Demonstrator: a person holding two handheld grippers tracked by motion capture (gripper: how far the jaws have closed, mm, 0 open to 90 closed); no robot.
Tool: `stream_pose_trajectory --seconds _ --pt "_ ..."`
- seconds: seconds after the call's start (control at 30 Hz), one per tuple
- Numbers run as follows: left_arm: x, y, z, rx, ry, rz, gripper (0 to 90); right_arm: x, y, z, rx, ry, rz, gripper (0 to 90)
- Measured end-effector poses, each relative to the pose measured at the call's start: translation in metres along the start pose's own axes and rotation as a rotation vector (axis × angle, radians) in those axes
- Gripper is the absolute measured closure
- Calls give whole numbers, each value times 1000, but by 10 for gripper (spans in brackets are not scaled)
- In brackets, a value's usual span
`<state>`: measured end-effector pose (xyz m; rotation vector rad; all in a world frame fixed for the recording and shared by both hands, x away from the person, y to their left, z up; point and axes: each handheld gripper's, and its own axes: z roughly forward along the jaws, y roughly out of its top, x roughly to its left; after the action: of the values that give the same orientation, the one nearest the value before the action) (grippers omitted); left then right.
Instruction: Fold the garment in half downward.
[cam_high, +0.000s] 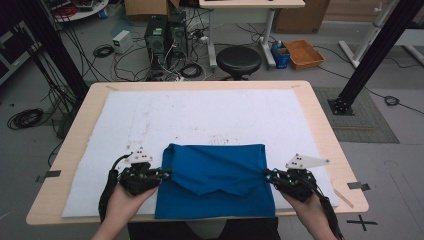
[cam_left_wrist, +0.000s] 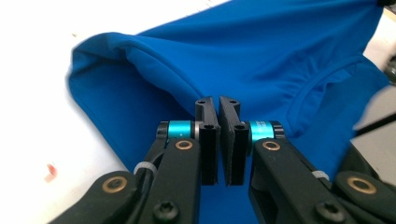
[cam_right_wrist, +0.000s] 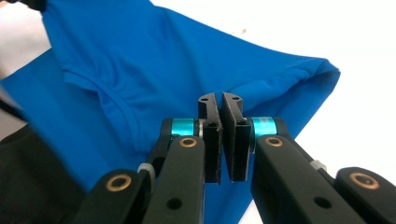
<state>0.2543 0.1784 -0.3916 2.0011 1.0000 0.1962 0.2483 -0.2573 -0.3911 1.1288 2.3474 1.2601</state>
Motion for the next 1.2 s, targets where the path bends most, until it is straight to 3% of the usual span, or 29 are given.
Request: stream_pose_trajectory --seconds 0.17,0.37,0.67,0.77,0.93,1.1,1.2 --pt "-14 -19 -10 22 -19 11 865 13 -17 -11 11 -5 -26 873" --pt "-26 -37 -12 55 -14 25 864 21 -30 -16 29 -13 -54 873" --pt "-27 -48 -6 109 3 51 863 26 -43 -12 74 -19 -71 872" --pt "-26 -49 -5 106 7 48 852 28 -45 -10 89 -24 -88 854" --pt "-20 -43 -8 62 46 50 608 23 -39 -10 52 -50 -86 700" --pt "-1 -17 -4 -9 119 90 466 2 -13 -4 -13 -112 -65 655" --pt "16 -1 5 -41 162 90 403 -16 4 9 -44 -136 -18 610"
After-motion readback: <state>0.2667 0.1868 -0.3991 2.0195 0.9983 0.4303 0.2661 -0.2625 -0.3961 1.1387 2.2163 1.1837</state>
